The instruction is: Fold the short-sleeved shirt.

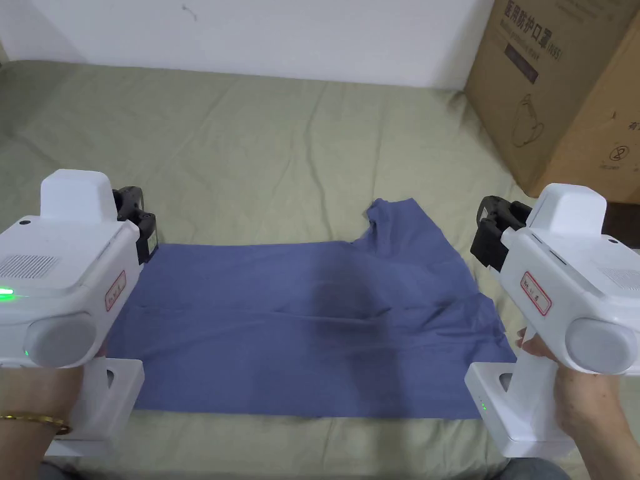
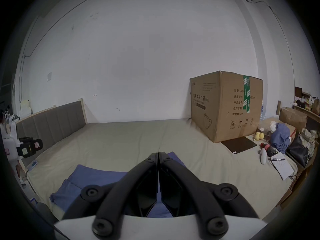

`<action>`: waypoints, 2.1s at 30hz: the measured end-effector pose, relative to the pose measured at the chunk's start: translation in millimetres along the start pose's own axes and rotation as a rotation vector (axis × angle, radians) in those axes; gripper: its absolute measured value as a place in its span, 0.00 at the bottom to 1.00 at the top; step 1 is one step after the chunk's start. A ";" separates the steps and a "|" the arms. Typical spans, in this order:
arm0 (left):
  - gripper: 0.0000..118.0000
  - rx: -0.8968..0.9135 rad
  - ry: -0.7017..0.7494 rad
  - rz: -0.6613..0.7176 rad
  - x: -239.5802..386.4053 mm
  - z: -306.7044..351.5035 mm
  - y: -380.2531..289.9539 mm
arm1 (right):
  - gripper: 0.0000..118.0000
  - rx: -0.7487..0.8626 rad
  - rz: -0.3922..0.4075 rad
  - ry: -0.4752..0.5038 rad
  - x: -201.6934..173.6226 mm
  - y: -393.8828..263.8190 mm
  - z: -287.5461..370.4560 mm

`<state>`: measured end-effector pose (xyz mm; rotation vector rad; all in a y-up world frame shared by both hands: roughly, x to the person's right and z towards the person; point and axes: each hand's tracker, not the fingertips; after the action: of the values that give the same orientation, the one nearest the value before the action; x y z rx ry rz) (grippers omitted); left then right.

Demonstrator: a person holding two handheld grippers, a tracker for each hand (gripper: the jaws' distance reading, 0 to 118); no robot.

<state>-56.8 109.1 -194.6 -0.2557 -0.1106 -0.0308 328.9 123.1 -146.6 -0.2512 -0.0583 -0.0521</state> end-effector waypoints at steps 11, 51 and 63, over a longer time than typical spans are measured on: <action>0.00 -0.238 0.015 0.044 -35.6 -89.8 18.6 | 0.00 -0.046 -0.004 0.015 -5.5 -2.8 -24.0; 0.00 -0.674 -0.012 0.111 -92.6 -283.8 -27.9 | 0.00 -0.392 0.058 -0.032 42.1 0.8 -187.5; 0.00 -0.573 0.006 0.224 -80.4 -223.5 -10.8 | 0.99 -0.909 0.063 -0.141 97.6 -40.9 -340.4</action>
<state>-113.7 43.2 -415.9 -0.8390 -0.0647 0.1626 441.2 -5.8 -459.3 -1.1653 -0.1658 0.0055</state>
